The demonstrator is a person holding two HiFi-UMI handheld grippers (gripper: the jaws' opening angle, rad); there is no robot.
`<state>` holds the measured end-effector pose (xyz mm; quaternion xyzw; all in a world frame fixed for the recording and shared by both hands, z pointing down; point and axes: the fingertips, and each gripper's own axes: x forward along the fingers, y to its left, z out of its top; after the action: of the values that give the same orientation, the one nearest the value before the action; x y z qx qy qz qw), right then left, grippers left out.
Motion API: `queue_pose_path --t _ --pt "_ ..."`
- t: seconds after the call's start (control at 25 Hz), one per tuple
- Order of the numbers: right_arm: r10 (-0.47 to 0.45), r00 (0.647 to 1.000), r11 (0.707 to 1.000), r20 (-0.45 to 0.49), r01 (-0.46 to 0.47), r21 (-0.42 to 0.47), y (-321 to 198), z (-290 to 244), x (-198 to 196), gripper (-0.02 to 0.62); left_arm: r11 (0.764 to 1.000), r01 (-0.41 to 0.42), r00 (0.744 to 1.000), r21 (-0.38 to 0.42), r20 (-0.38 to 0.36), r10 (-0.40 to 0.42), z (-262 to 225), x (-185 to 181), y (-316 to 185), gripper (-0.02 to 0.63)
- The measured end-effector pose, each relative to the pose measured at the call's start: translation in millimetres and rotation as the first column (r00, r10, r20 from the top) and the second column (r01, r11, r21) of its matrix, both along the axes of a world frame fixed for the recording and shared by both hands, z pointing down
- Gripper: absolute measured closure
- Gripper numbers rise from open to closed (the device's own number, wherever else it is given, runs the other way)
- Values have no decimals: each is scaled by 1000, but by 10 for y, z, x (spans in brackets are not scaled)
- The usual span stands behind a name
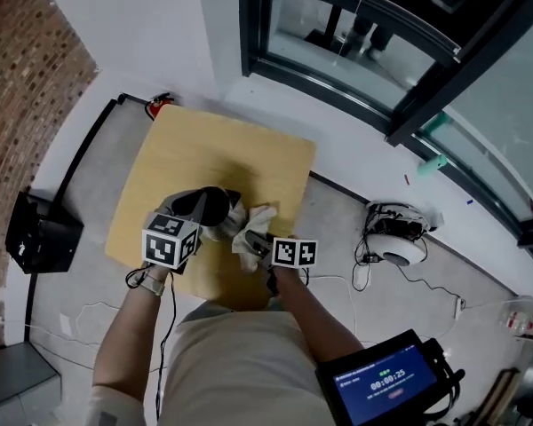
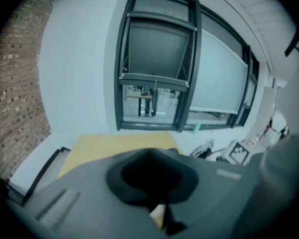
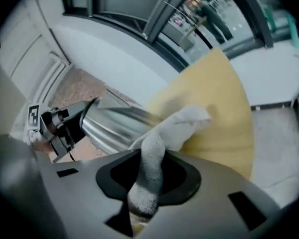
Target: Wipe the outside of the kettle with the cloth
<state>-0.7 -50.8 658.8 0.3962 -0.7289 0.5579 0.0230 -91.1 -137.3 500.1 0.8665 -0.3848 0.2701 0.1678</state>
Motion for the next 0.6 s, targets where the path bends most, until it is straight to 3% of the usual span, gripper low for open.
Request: queue_pose_path --t 0.08,0.16,0.24,0.28,0.32,0.44,0.52,0.6 --pt "44 990 989 -135 -24 148 -261 -251 170 495 1000 2 1000 14 9 -2 1 -9 -18 620" --pt "36 958 966 -283 40 257 -532 -404 269 495 1000 -7 1000 23 9 7 -10 0 17 620" --pt "-64 914 952 -400 176 249 -636 -350 234 489 999 -25 1000 44 -8 25 -79 -17 155 618" --pt "-124 889 946 -440 240 218 -633 -287 198 419 997 -18 1000 68 -23 20 -150 -64 246 618" --pt "-171 866 938 -469 289 191 -621 -254 175 348 995 1 999 100 -46 3 -238 -130 339 618" --pt "-218 835 912 -505 359 200 -551 -436 165 305 988 66 990 139 -135 -47 -390 -361 685 617" --pt "-236 835 893 -498 389 228 -407 -641 160 301 989 87 983 119 -171 -66 -343 -497 958 617" --pt "-218 865 880 -452 375 293 -233 -904 170 301 990 111 972 84 -215 -90 -265 -590 1208 617"
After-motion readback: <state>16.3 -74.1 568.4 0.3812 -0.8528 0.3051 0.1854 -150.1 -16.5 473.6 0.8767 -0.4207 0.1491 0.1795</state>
